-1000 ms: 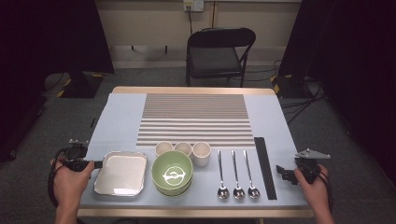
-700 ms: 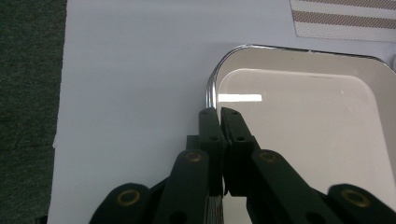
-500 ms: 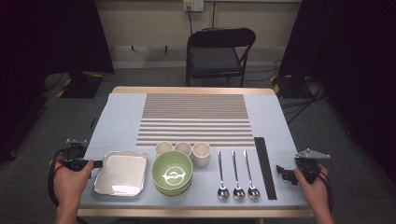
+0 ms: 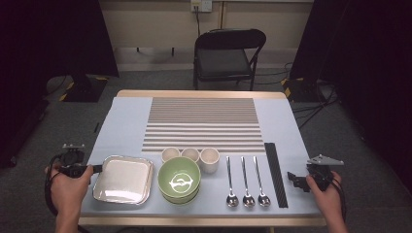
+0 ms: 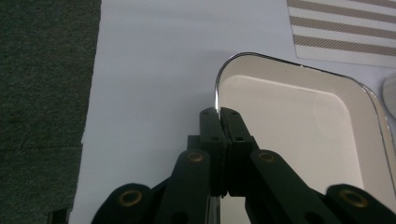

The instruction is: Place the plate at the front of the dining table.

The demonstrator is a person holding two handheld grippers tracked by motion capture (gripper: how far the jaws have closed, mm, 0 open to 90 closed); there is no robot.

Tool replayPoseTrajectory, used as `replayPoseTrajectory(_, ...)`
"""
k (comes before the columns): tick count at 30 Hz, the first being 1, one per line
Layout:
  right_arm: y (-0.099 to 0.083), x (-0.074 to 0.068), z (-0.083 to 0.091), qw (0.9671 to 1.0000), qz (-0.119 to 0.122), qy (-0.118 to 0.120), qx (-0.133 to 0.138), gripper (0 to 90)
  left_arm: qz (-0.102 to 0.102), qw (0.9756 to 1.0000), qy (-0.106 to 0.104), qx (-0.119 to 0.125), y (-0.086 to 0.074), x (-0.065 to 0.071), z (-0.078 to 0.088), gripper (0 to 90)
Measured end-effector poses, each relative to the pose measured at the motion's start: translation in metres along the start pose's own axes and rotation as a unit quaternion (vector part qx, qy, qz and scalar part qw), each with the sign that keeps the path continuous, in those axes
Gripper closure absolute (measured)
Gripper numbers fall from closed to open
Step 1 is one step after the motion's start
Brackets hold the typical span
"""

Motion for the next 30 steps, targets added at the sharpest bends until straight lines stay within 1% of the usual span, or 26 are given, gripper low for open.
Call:
replayPoseTrajectory(1, 0.0, 0.0, 0.0, 1.0, 0.0, 0.0, 0.0, 11.9, 0.0, 1.0, 0.0, 0.0, 0.0, 0.0, 0.0, 89.1)
replayPoseTrajectory(2, 0.0, 0.0, 0.0, 1.0, 0.0, 0.0, 0.0, 11.9, 0.006, 1.0, -0.003, 0.004, 0.0, -0.001, 0.0, 89.1)
replayPoseTrajectory(4, 0.0, 0.0, 0.0, 1.0, 0.001, -0.001, 0.0, 11.8, 0.002, 1.0, -0.004, 0.003, 0.0, -0.001, 0.0, 88.9)
replayPoseTrajectory(5, 0.0, 0.0, 0.0, 1.0, 0.001, 0.0, 0.0, 11.9, -0.008, 1.0, -0.003, 0.001, 0.0, 0.0, 0.0, 88.3)
replayPoseTrajectory(7, 0.0, 0.0, 0.0, 1.0, 0.001, 0.0, 0.0, 11.9, -0.01, 1.0, 0.001, 0.0, -0.001, 0.0, -0.001, 86.6)
replayPoseTrajectory(8, 0.0, 0.0, 0.0, 1.0, 0.001, 0.0, 0.0, 11.9, -0.013, 0.9999, -0.001, 0.0, -0.001, 0.0, -0.003, 84.3)
replayPoseTrajectory(9, 0.0, 0.0, 0.0, 1.0, 0.001, 0.0, 0.0, 11.9, -0.005, 0.9999, -0.01, -0.006, -0.004, 0.002, -0.005, 83.2)
replayPoseTrajectory(10, 0.0, 0.0, 0.0, 1.0, 0.001, 0.0, 0.0, 11.9, -0.006, 0.9998, -0.013, -0.011, -0.005, 0.001, -0.006, 83.6)
replayPoseTrajectory(12, 0.0, 0.0, 0.0, 1.0, 0.0, 0.0, 0.0, 11.9, -0.007, 0.9998, -0.013, -0.014, -0.005, 0.0, -0.006, 83.6)
replayPoseTrajectory(14, 0.0, 0.0, 0.0, 1.0, 0.001, 0.0, 0.0, 11.8, -0.002, 0.9998, -0.015, -0.013, -0.006, 0.0, -0.008, 83.9)
replayPoseTrajectory(15, 0.0, 0.0, 0.0, 1.0, 0.001, 0.0, 0.0, 11.9, 0.002, 0.9997, -0.019, -0.015, -0.006, 0.0, -0.009, 84.4)
replayPoseTrajectory(17, 0.0, 0.0, 0.0, 1.0, 0.0, 0.0, 0.0, 11.9, -0.003, 0.9996, -0.022, -0.02, -0.007, -0.001, -0.01, 85.0)
replayPoseTrajectory(18, 0.0, 0.0, 0.0, 1.0, 0.0, 0.0, 0.0, 11.9, 0.001, 0.9995, -0.024, -0.021, -0.008, -0.001, -0.011, 86.0)
replayPoseTrajectory(20, 0.0, 0.0, 0.0, 1.0, 0.0, 0.0, 0.0, 11.8, 0.011, 0.9989, -0.038, -0.023, -0.008, -0.002, -0.012, 87.8)
replayPoseTrajectory(22, 0.0, 0.0, 0.0, 1.0, 0.0, 0.0, 0.0, 11.9, 0.017, 0.9987, -0.041, -0.023, -0.009, -0.001, -0.012, 88.0)
replayPoseTrajectory(23, 0.0, 0.0, 0.0, 1.0, 0.001, 0.0, 0.0, 11.9, 0.014, 0.9985, -0.043, -0.029, -0.009, -0.001, -0.012, 88.2)
replayPoseTrajectory(24, 0.0, 0.0, 0.0, 1.0, 0.001, 0.0, 0.0, 11.9, 0.014, 0.9985, -0.043, -0.029, -0.009, -0.001, -0.012, 88.3)
replayPoseTrajectory(25, 0.0, 0.0, 0.0, 1.0, 0.0, 0.0, 0.001, 11.8, 0.024, 0.9982, -0.046, -0.03, -0.009, -0.001, -0.013, 88.3)
replayPoseTrajectory(26, 0.0, 0.0, 0.0, 1.0, 0.0, 0.0, 0.001, 11.8, 0.024, 0.9982, -0.046, -0.03, -0.009, -0.001, -0.013, 88.4)
replayPoseTrajectory(28, 0.0, 0.0, 0.0, 1.0, -0.001, 0.001, 0.0, 11.9, 0.035, 0.9975, -0.054, -0.029, -0.009, -0.002, -0.012, 88.4)
replayPoseTrajectory(29, 0.0, 0.0, 0.0, 1.0, -0.002, 0.001, 0.0, 11.9, 0.047, 0.9969, -0.059, -0.022, -0.008, -0.005, -0.009, 88.6)
replayPoseTrajectory(30, 0.0, 0.0, 0.0, 1.0, -0.002, 0.001, 0.0, 11.9, 0.047, 0.9969, -0.059, -0.022, -0.008, -0.005, -0.009, 88.9)
Point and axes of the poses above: each handheld gripper's, and its own axes: z roughly backward along the jaws, y roughly out of its top, x roughly to its right, the point moved 6 cm from there along -z, roughly forward along the jaws, and after that the axes turned 12 degrees about x, right-handed, at the moved point
